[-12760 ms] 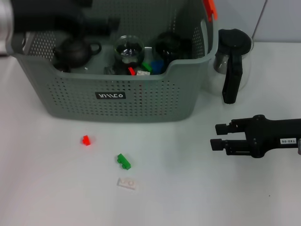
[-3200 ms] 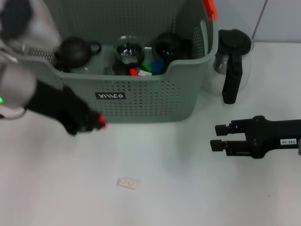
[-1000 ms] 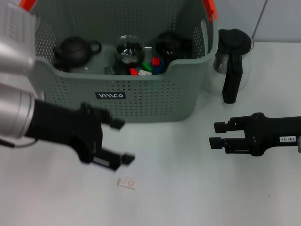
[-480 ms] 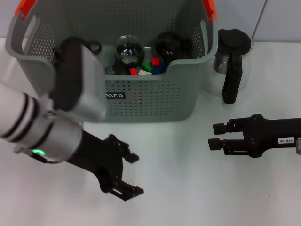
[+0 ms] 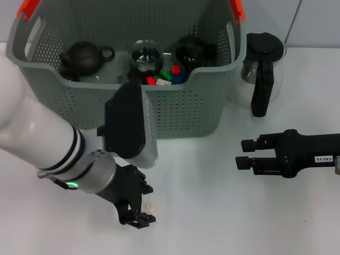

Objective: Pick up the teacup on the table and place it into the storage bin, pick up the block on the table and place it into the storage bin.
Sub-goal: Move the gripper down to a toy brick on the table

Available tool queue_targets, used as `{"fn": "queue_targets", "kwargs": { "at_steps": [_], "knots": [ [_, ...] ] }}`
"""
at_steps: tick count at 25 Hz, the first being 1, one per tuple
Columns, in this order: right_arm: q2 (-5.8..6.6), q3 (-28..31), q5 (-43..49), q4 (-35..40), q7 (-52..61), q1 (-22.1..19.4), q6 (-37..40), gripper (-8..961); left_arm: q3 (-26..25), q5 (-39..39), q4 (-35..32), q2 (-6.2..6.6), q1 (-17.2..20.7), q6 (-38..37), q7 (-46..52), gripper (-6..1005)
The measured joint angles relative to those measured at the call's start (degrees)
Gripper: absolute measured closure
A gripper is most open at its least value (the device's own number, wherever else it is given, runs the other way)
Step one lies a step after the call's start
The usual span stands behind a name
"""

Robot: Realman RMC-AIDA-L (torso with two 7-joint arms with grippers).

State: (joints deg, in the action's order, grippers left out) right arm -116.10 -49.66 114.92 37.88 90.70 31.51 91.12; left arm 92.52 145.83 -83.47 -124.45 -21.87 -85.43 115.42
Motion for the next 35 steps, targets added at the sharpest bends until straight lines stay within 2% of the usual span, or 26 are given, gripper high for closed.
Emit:
{"fn": "queue_targets", "kwargs": {
  "at_steps": [10, 23, 29, 34, 35],
  "knots": [
    [0.00, 0.00, 0.11, 0.00, 0.00, 0.14, -0.01, 369, 3.70, 4.10, 2.10, 0.00, -1.26, 3.27, 3.62, 504],
    [0.09, 0.00, 0.02, 0.00, -0.11, -0.18, 0.03, 368, 6.78, 7.06, 3.26, -0.09, -2.20, 4.99, 5.86, 514],
    [0.17, 0.00, 0.03, 0.00, -0.09, -0.17, 0.07, 368, 6.35, 6.91, 3.08, -0.04, -2.60, 4.86, 7.05, 587],
    [0.18, 0.00, 0.06, 0.00, -0.10, -0.16, 0.12, 368, 6.28, 7.03, 3.41, -0.01, -2.97, 4.42, 7.41, 798],
    [0.18, 0.00, 0.06, 0.00, -0.11, -0.17, 0.13, 368, 6.25, 7.02, 3.46, 0.00, -3.13, 4.38, 7.64, 815]
  ]
}}
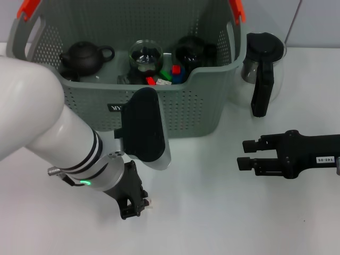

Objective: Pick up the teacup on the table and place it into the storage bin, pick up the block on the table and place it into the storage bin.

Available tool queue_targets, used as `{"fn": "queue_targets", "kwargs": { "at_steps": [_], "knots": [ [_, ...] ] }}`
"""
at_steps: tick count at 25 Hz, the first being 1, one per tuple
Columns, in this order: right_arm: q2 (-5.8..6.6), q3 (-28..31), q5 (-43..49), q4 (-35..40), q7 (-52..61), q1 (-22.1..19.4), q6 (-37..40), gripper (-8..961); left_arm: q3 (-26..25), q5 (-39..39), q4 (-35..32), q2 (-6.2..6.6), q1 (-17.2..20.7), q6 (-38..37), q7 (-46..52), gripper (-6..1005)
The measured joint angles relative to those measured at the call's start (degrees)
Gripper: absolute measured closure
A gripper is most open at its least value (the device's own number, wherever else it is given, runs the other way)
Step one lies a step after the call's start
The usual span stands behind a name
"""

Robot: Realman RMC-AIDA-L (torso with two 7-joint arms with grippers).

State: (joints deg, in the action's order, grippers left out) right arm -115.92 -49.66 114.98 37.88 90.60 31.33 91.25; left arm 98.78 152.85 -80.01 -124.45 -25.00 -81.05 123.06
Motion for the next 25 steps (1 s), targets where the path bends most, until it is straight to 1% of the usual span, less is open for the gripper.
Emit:
{"fn": "queue_targets", "kwargs": {
  "at_steps": [5, 13, 17, 19, 20, 23, 24, 25],
  "knots": [
    [0.00, 0.00, -0.02, 0.00, -0.14, -0.11, 0.16, 367, -0.08, 0.03, 0.68, 0.07, -0.68, -0.17, 0.98, 902],
    [0.00, 0.00, -0.03, 0.00, -0.20, -0.30, 0.22, 367, -0.98, -0.18, -0.69, 0.09, -0.58, -0.97, 1.19, 905],
    [0.00, 0.00, -0.04, 0.00, -0.23, -0.32, 0.29, 367, -4.13, -1.91, -3.40, 0.06, -0.19, -3.43, 0.59, 907],
    [-0.01, 0.00, -0.07, 0.00, -0.27, -0.31, 0.31, 367, -7.93, -4.94, -5.95, 0.10, -0.08, -6.37, -0.83, 907],
    [-0.01, 0.00, -0.09, 0.00, -0.29, -0.31, 0.32, 367, -11.50, -7.85, -7.69, 0.13, -0.13, -9.18, -2.13, 907],
    [-0.03, 0.00, -0.11, 0.00, -0.33, -0.29, 0.34, 367, -22.99, -16.60, -11.70, 0.21, -1.04, -16.89, -5.41, 907],
    [-0.05, 0.00, -0.11, 0.00, -0.33, -0.26, 0.33, 367, -27.64, -19.93, -12.68, 0.25, -1.65, -19.61, -6.41, 907],
    [-0.08, 0.00, -0.12, 0.00, -0.33, -0.25, 0.34, 367, -33.76, -24.47, -13.50, 0.36, -2.95, -22.66, -7.42, 907]
  ]
}}
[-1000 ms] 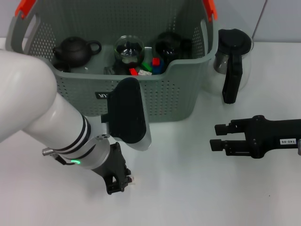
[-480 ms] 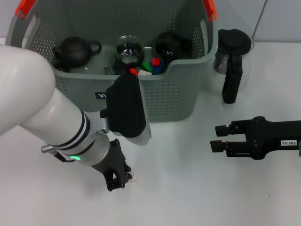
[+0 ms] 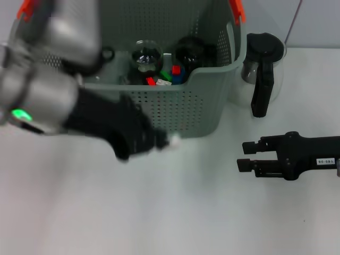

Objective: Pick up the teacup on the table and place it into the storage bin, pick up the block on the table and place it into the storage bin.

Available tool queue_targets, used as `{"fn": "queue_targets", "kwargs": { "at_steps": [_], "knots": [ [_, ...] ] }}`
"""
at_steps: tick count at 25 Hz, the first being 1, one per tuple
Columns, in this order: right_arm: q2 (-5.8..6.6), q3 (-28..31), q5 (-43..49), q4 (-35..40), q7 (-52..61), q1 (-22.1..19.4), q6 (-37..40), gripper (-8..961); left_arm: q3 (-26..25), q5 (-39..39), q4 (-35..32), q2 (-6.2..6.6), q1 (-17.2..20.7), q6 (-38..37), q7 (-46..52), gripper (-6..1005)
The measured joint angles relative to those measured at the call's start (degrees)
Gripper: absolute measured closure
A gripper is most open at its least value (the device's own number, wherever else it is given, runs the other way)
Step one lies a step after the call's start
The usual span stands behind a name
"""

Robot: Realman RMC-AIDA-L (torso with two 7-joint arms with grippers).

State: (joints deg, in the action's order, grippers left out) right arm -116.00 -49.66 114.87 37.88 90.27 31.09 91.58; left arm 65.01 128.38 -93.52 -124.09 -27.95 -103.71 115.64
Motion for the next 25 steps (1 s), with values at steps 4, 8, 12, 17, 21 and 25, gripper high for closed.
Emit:
{"fn": "queue_targets", "kwargs": {
  "at_steps": [4, 8, 12, 17, 21, 25],
  "knots": [
    [-0.02, 0.00, 0.03, 0.00, 0.07, 0.02, 0.00, 366, -14.83, -8.98, 0.12, 0.56, -4.31, -3.59, -0.98, 907],
    [-0.02, 0.00, 0.03, 0.00, 0.11, 0.03, 0.01, 366, -22.76, -11.40, 3.24, 1.33, -9.34, 3.94, -0.43, 906],
    [-0.07, 0.00, 0.06, 0.00, 0.03, 0.08, 0.10, 366, -20.02, -9.97, 11.87, 2.01, -12.20, 18.32, -1.12, 906],
    [0.01, 0.00, -0.02, 0.05, 0.04, 0.17, 0.63, 366, -10.87, -2.38, 28.40, 4.21, -16.24, 35.55, -1.94, 906],
    [0.05, 0.00, -0.05, 0.19, 0.03, 0.43, 0.72, 366, -7.13, 4.69, 34.87, 4.02, -18.29, 42.03, -1.83, 907],
    [0.11, 0.00, -0.08, 0.05, -0.03, 0.65, 0.49, 366, -5.66, 10.90, 36.59, 3.10, -19.31, 43.76, -1.14, 908]
  ]
}}
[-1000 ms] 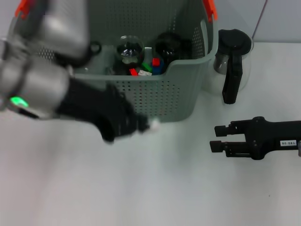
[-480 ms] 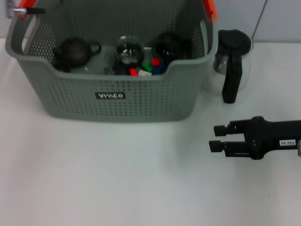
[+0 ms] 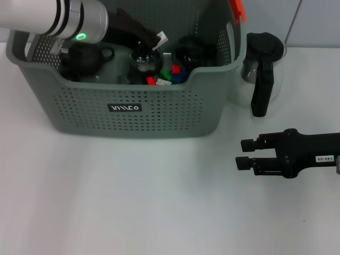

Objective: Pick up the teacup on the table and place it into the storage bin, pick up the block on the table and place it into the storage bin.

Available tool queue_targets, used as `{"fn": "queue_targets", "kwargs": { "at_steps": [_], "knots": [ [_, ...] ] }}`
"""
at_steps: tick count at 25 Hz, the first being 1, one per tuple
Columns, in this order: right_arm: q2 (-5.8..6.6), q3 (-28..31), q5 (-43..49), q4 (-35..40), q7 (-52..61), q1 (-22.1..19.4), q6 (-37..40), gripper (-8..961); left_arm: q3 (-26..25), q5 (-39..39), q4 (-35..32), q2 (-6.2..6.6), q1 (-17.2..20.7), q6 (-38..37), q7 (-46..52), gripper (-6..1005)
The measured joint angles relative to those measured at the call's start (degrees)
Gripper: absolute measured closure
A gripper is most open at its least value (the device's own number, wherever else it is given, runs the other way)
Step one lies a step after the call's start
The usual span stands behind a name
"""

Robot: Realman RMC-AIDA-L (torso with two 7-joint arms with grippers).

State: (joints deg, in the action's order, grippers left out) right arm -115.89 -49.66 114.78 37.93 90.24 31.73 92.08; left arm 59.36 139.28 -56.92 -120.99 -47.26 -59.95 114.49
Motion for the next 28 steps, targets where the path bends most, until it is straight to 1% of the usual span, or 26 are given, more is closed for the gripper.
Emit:
{"fn": "queue_targets", "kwargs": {
  "at_steps": [5, 9, 11, 12, 15, 16, 17, 18, 20, 22, 23, 25, 28],
  "knots": [
    [0.00, 0.00, 0.00, -0.03, -0.06, 0.00, -0.12, 365, 0.02, 1.16, 0.11, -0.01, -0.50, 0.16, 1.84, 887],
    [-0.03, 0.00, 0.00, -0.06, 0.00, 0.00, -0.14, 365, -0.31, 1.34, -1.13, -0.11, -0.29, 0.33, 3.52, 870],
    [-0.04, 0.00, 0.00, -0.05, 0.10, -0.01, -0.15, 365, -1.17, 0.61, -3.54, -0.30, 0.30, -1.53, 5.07, 800],
    [-0.04, 0.00, 0.00, -0.01, 0.18, -0.01, -0.10, 365, -2.02, -0.17, -5.93, -0.48, 0.81, -2.97, 6.28, 765],
    [-0.04, 0.00, 0.00, 0.17, 0.32, -0.01, 0.15, 365, -7.03, -6.50, -17.20, -1.85, 4.23, -8.85, 10.84, 673],
    [-0.04, 0.00, 0.00, 0.24, 0.32, -0.01, 0.18, 365, -9.35, -11.24, -22.21, -2.52, 6.57, -11.33, 11.56, 651],
    [-0.04, 0.00, 0.00, 0.25, 0.33, -0.01, 0.20, 365, -10.61, -14.52, -25.04, -2.87, 8.16, -12.96, 11.79, 629],
    [-0.04, 0.00, 0.00, 0.27, 0.32, -0.01, 0.22, 365, -11.50, -19.56, -27.96, -2.96, 10.49, -15.03, 11.60, 607],
    [-0.04, 0.00, 0.00, 0.29, 0.23, -0.01, 0.27, 365, -12.01, -28.33, -31.23, -2.34, 15.30, -19.14, 10.56, 562],
    [-0.09, 0.02, 0.00, 0.33, 0.10, -0.01, 0.29, 365, -12.42, -33.98, -30.55, -1.38, 18.47, -24.16, 7.63, 518],
    [-0.13, 0.14, -0.01, 0.35, 0.02, -0.01, 0.35, 365, -12.69, -35.63, -29.44, -1.18, 19.68, -26.30, 5.74, 496],
    [-0.41, 0.83, -0.34, 0.29, -0.47, -0.01, 1.45, 365, -13.91, -40.10, -24.41, -1.17, 23.08, -32.32, -1.82, 452],
    [-1.04, 1.44, -1.60, 0.28, -2.20, -0.08, 4.60, 364, -15.92, -42.41, -15.53, -1.18, 26.03, -38.96, -9.87, 217]
  ]
}}
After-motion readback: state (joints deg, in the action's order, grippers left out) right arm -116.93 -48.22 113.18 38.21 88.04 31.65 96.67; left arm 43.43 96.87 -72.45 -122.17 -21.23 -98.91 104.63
